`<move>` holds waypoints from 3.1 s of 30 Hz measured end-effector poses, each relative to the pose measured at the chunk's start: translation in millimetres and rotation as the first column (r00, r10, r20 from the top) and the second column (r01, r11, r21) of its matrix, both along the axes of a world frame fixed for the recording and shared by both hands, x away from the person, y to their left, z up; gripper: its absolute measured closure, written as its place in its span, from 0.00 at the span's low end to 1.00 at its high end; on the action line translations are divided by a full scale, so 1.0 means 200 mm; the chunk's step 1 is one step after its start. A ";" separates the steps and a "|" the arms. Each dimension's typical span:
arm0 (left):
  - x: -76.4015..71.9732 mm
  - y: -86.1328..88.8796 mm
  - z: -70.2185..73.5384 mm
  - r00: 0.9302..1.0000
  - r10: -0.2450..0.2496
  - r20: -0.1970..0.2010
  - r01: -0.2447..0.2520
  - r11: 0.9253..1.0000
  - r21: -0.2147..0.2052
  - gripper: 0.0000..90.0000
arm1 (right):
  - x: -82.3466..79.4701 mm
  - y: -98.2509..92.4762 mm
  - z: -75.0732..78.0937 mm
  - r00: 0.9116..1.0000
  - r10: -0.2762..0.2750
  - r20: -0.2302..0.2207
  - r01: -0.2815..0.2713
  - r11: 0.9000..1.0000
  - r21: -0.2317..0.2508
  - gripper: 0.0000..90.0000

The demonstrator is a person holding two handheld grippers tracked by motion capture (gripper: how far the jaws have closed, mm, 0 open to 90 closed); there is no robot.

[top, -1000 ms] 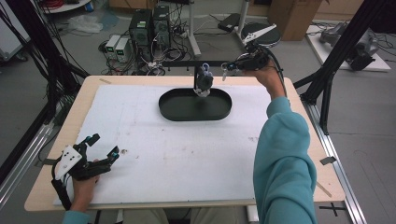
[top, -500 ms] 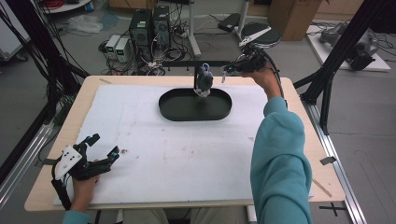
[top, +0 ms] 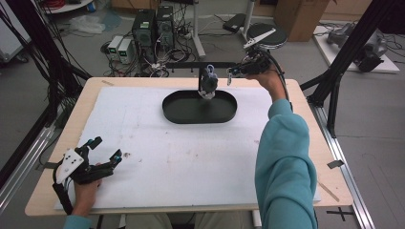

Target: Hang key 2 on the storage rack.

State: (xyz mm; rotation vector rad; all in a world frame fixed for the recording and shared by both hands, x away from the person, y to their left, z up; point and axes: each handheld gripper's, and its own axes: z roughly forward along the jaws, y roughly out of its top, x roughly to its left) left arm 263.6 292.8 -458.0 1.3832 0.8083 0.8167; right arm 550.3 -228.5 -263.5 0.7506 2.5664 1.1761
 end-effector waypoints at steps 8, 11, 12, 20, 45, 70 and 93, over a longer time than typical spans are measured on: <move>0.00 0.00 0.00 1.000 0.000 0.000 0.000 1.000 0.000 0.13 | 0.01 -0.01 -0.01 1.000 -0.014 0.002 0.014 1.000 -0.004 0.99; 0.00 0.00 0.00 1.000 0.000 0.000 0.000 1.000 0.000 0.13 | 0.01 0.00 -0.01 1.000 -0.017 0.000 0.017 1.000 -0.010 0.99; 0.00 0.00 0.00 1.000 0.000 0.000 0.000 1.000 0.001 0.13 | 0.01 0.00 -0.01 1.000 -0.018 -0.003 0.018 1.000 -0.011 0.99; 0.00 0.00 0.00 1.000 0.001 0.001 -0.001 1.000 0.000 0.13 | 0.02 0.01 -0.02 1.000 -0.028 0.008 0.028 0.999 -0.019 0.99; 0.00 0.00 0.00 1.000 0.000 0.000 0.000 1.000 -0.001 0.13 | 0.04 0.01 -0.03 0.994 -0.095 0.055 0.097 0.995 -0.023 0.99; 0.00 0.00 0.00 1.000 0.001 0.000 -0.001 1.000 0.000 0.13 | 0.05 0.00 -0.03 0.987 -0.137 0.081 0.138 0.990 -0.015 0.90; 0.00 0.00 0.00 1.000 0.001 0.009 -0.001 1.000 0.004 0.13 | -0.32 -0.14 0.04 0.960 -0.218 0.176 0.175 0.957 0.229 0.01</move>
